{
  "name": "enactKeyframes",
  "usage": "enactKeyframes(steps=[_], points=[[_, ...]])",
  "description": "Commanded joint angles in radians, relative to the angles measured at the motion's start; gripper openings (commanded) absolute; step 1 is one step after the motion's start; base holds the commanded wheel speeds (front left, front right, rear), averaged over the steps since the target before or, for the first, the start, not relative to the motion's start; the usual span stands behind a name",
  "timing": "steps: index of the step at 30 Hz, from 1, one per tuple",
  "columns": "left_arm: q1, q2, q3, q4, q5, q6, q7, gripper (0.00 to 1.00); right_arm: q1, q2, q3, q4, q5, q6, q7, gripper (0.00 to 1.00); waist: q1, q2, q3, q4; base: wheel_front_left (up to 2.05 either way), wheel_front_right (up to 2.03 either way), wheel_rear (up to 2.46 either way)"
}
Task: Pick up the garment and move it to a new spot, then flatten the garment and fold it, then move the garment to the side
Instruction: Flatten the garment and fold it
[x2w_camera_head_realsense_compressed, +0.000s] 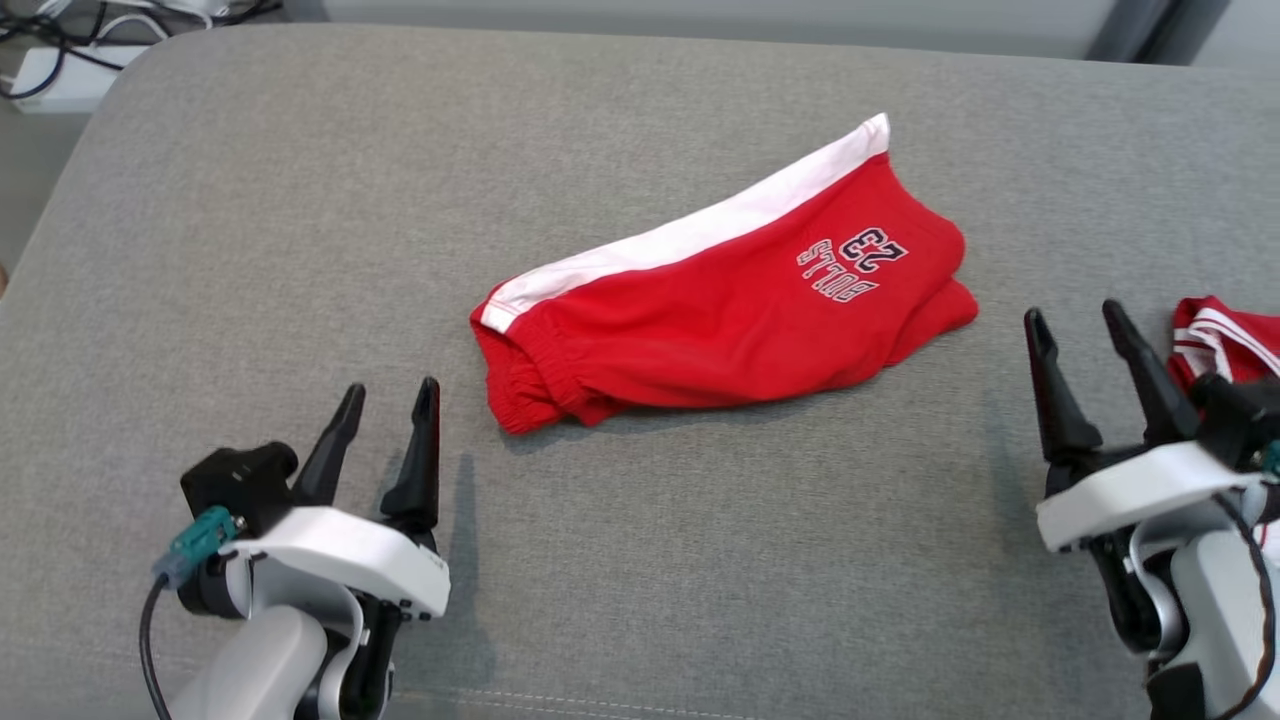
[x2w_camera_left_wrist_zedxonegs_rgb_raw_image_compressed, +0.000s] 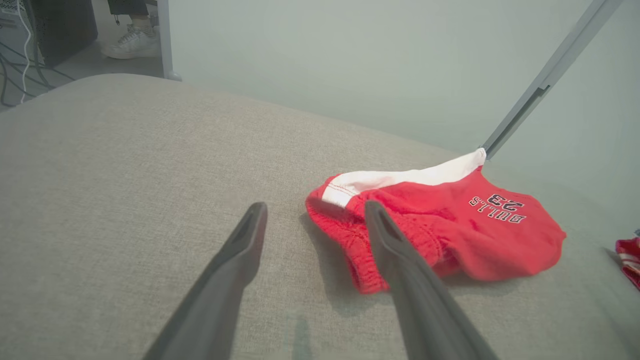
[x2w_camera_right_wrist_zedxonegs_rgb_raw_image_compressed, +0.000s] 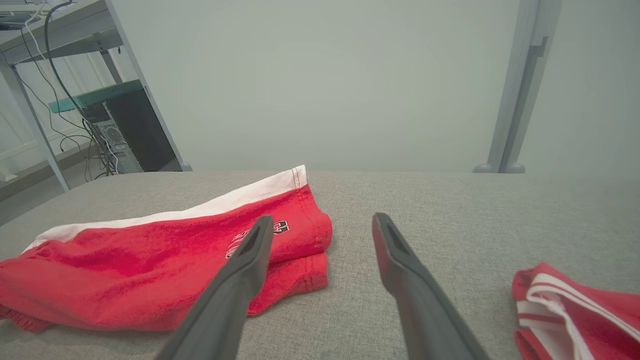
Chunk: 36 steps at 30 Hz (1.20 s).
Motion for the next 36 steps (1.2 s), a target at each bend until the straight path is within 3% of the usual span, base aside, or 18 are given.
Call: enactKeyframes(steps=[1,12,24,31,36], points=[[0.003,0.037,0.037,-0.035,0.016,0.019,-0.009,1.00,0.022,0.007,0.004,-0.044,-0.021,0.000,-0.012,1.00,0.0000,0.0000,-0.012,-0.017,0.00,0.00,0.00],[0.017,0.038,0.029,-0.067,0.009,0.033,0.015,1.00,0.035,0.018,-0.018,-0.062,-0.043,0.000,-0.005,1.00,0.0000,0.0000,-0.013,-0.021,0.00,0.00,0.00],[-0.225,-0.098,-0.010,0.139,-0.130,-0.154,0.182,1.00,-0.314,-0.095,0.172,0.140,0.036,0.000,0.152,1.00,0.0000,0.0000,0.096,0.026,0.00,0.00,0.00],[-0.322,-0.193,-0.010,0.325,-0.219,-0.261,0.246,1.00,-0.452,-0.103,0.318,0.309,0.127,0.000,0.234,1.00,0.0000,0.0000,0.141,0.045,0.00,0.00,0.00],[-0.360,-0.238,-0.030,0.443,-0.236,-0.309,0.275,1.00,-0.501,-0.093,0.410,0.382,0.215,0.000,0.278,1.00,0.0000,0.0000,0.156,0.054,0.00,0.00,0.00]])
